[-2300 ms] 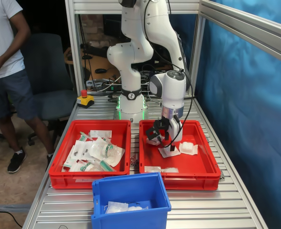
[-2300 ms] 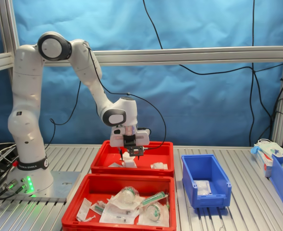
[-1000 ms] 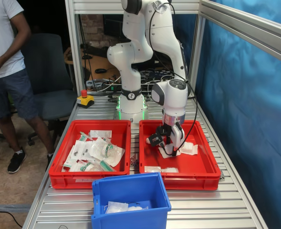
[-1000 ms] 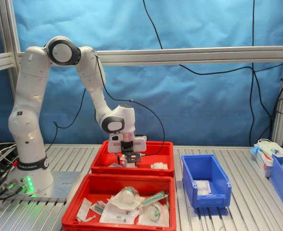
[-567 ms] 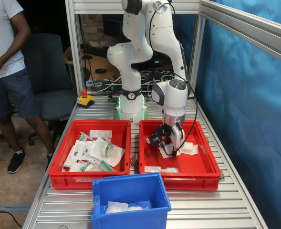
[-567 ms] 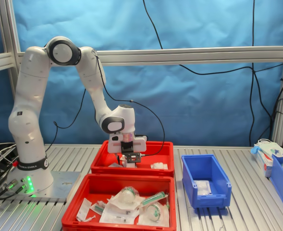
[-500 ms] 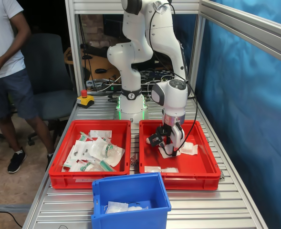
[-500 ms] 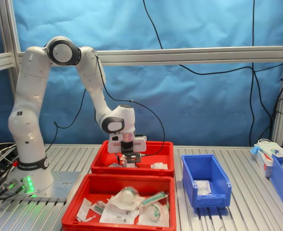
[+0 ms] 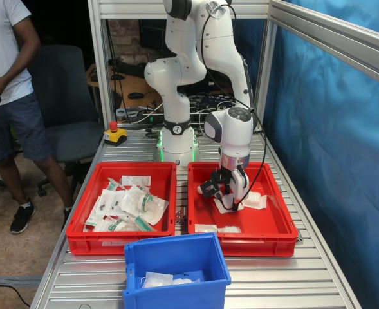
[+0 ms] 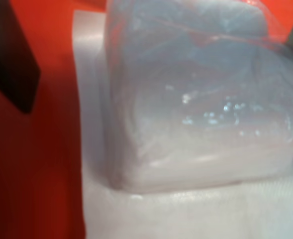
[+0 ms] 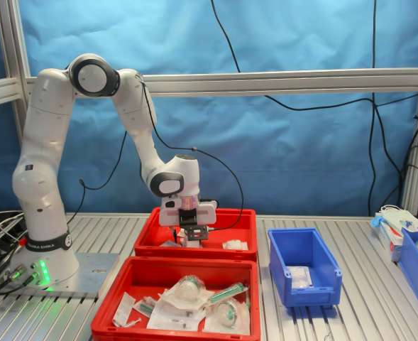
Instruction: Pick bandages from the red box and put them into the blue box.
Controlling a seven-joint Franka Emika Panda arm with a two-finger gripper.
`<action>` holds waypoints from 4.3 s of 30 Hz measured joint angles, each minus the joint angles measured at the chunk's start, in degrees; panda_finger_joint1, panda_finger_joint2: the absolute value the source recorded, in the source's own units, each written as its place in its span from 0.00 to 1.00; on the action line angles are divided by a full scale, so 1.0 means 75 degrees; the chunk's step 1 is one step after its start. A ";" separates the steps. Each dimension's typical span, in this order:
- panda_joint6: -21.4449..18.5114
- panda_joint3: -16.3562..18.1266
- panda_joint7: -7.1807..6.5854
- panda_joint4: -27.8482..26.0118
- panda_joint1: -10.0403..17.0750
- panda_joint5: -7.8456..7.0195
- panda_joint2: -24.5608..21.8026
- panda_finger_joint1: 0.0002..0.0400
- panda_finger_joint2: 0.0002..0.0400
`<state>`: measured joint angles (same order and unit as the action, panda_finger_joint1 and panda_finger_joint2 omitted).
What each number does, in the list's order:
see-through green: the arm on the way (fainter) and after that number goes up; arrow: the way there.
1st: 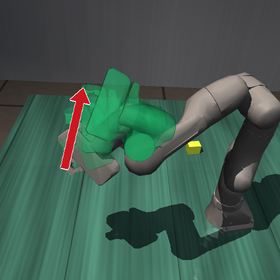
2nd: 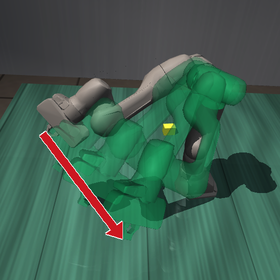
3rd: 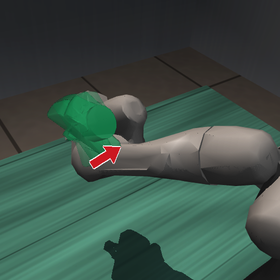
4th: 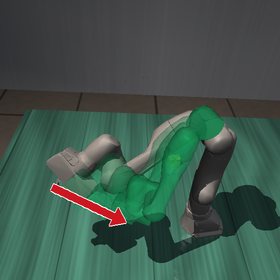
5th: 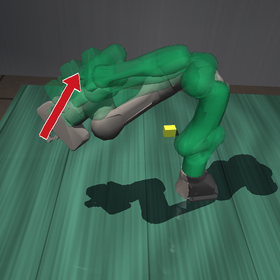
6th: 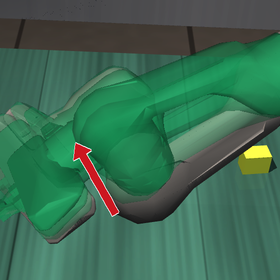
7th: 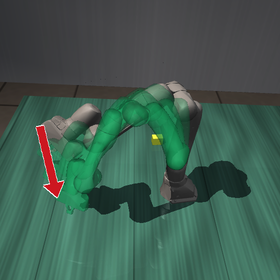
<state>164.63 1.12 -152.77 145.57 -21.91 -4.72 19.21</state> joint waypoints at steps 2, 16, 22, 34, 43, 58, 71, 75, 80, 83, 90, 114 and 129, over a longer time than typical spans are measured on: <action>0.0000 0.0000 0.0000 0.0000 0.0000 0.0000 0.0000 1.00 1.00; 0.0000 0.0000 0.0000 0.0000 0.0000 0.0000 0.0000 1.00 1.00; 0.0000 0.0000 0.0000 0.0000 0.0000 0.0000 0.0000 1.00 1.00; 0.0001 0.0000 0.0000 -0.0019 0.0000 0.0000 0.0012 0.91 0.91; 0.0001 0.0000 0.0000 -0.0020 0.0000 0.0000 0.0015 0.67 0.67; 0.0001 0.0000 0.0000 -0.0025 0.0000 0.0000 0.0015 0.29 0.29; -0.0407 0.0000 0.0000 -0.0036 0.0000 0.0000 -0.0133 0.14 0.14; -0.0827 -0.0011 0.0000 -0.0025 -0.0001 0.0000 -0.0419 0.14 0.14; -0.1281 -0.0078 0.0000 -0.0027 -0.0010 0.0000 -0.0981 0.14 0.14; -0.1526 -0.0166 0.0000 -0.0050 -0.0024 0.0000 -0.1401 0.14 0.14; -0.2034 -0.0471 0.0000 -0.0267 -0.0031 0.0000 -0.2128 0.14 0.14; -0.3125 -0.2220 0.0000 -0.2160 -0.0033 0.0000 -0.2622 0.14 0.14; -0.3400 -0.2940 0.0000 -0.3674 -0.0032 0.0000 -0.2074 0.14 0.14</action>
<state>139.13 -20.92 -152.77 118.01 -22.15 -4.72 3.66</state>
